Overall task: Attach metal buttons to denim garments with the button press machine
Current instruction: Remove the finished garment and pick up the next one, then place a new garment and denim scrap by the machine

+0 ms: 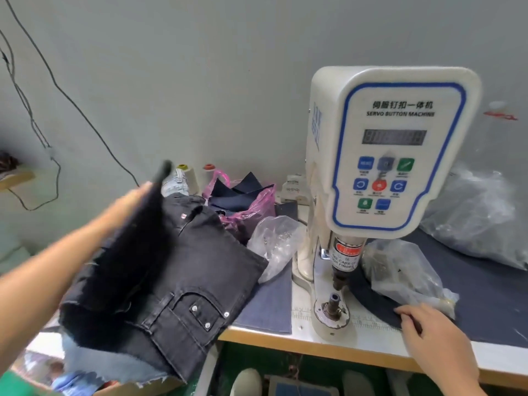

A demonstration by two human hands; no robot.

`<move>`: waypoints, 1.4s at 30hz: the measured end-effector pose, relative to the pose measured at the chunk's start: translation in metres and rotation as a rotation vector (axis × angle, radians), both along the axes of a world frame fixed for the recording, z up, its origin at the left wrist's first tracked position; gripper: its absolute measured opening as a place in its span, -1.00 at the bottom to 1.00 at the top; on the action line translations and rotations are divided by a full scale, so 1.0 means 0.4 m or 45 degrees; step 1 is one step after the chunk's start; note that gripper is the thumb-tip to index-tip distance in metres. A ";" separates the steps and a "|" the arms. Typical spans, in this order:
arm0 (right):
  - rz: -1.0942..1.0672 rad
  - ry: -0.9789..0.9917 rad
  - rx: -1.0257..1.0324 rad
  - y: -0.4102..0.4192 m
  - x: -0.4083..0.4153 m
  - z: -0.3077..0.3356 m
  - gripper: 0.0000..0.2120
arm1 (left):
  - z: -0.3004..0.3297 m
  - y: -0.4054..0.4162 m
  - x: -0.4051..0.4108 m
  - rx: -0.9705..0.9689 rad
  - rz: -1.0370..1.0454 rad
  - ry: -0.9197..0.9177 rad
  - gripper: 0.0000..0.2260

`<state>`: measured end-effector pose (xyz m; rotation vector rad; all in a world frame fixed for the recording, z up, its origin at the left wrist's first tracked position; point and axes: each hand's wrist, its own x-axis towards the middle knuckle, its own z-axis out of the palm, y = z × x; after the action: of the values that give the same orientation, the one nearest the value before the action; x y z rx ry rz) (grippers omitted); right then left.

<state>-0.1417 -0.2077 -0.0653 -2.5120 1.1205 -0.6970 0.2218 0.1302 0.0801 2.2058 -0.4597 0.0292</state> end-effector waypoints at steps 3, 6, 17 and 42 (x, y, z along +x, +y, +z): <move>0.009 -0.008 -0.030 0.010 0.006 0.003 -0.81 | -0.104 -0.040 -0.016 0.483 -0.268 -0.004 -0.35; 0.051 -0.167 0.022 0.024 -0.001 0.014 -0.69 | -0.192 -0.054 -0.065 1.093 -0.133 -0.502 -0.25; 1.108 -0.382 0.032 0.382 0.188 0.171 -0.82 | -0.188 -0.109 -0.079 0.692 0.217 -0.681 -0.75; 0.585 0.415 -0.340 0.276 0.697 0.162 -0.64 | -0.188 -0.306 0.042 0.561 -0.754 -0.282 -0.79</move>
<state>0.1372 -0.0973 -0.0004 -3.0373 0.5146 -0.3337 0.2387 0.0080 0.0047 2.4064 -1.3339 -0.1614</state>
